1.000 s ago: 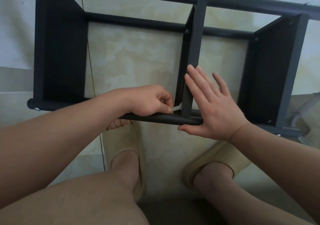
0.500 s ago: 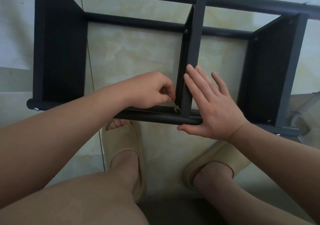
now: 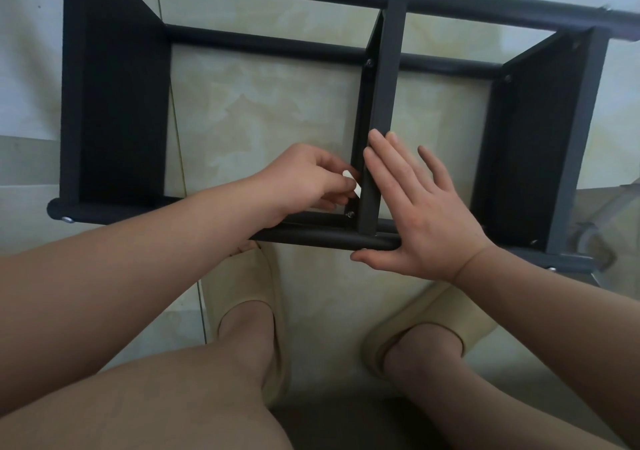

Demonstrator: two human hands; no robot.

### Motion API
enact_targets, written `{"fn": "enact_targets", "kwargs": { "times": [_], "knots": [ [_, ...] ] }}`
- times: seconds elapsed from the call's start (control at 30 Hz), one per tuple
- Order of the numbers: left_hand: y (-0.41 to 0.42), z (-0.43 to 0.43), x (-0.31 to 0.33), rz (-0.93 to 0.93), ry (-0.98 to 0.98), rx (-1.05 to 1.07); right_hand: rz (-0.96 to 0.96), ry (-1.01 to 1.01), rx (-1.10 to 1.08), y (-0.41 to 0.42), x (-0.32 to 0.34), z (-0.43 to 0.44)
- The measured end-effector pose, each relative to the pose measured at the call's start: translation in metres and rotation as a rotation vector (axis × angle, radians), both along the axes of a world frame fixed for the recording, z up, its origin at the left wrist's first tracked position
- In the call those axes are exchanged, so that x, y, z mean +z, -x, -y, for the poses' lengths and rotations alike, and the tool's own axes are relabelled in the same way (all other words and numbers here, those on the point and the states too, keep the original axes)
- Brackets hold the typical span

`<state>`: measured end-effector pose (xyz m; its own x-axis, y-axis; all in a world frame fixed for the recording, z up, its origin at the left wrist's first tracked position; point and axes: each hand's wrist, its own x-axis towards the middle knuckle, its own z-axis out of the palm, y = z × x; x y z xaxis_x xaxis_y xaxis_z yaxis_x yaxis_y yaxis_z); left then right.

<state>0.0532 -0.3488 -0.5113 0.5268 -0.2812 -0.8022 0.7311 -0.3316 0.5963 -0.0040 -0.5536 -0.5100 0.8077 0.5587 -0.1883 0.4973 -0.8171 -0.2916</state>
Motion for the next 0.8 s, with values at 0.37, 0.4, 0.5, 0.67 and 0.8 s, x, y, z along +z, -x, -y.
{"fn": "enact_targets", "kwargs": {
  "times": [0.37, 0.4, 0.5, 0.67, 0.8],
  "knots": [
    [-0.0002, -0.003, 0.0027, -0.052, 0.065, 0.031, -0.001, -0.005, 0.0, -0.0001, 0.0, 0.0001],
    [-0.0002, -0.0036, 0.0033, -0.05, 0.064, 0.016, -0.004, -0.002, 0.002, -0.0002, 0.0001, 0.0001],
    [-0.0003, -0.005, 0.0047, -0.041, 0.059, -0.013, -0.009, -0.002, 0.001, -0.0007, 0.0003, -0.0003],
    [-0.0009, -0.0046, 0.0066, -0.083, 0.066, 0.017, -0.012, -0.009, -0.003, -0.0002, 0.0017, -0.0003],
    [-0.001, -0.003, 0.0065, -0.125, 0.058, 0.002, -0.011, -0.015, -0.006, -0.0005, 0.0026, -0.0004]
  ]
}}
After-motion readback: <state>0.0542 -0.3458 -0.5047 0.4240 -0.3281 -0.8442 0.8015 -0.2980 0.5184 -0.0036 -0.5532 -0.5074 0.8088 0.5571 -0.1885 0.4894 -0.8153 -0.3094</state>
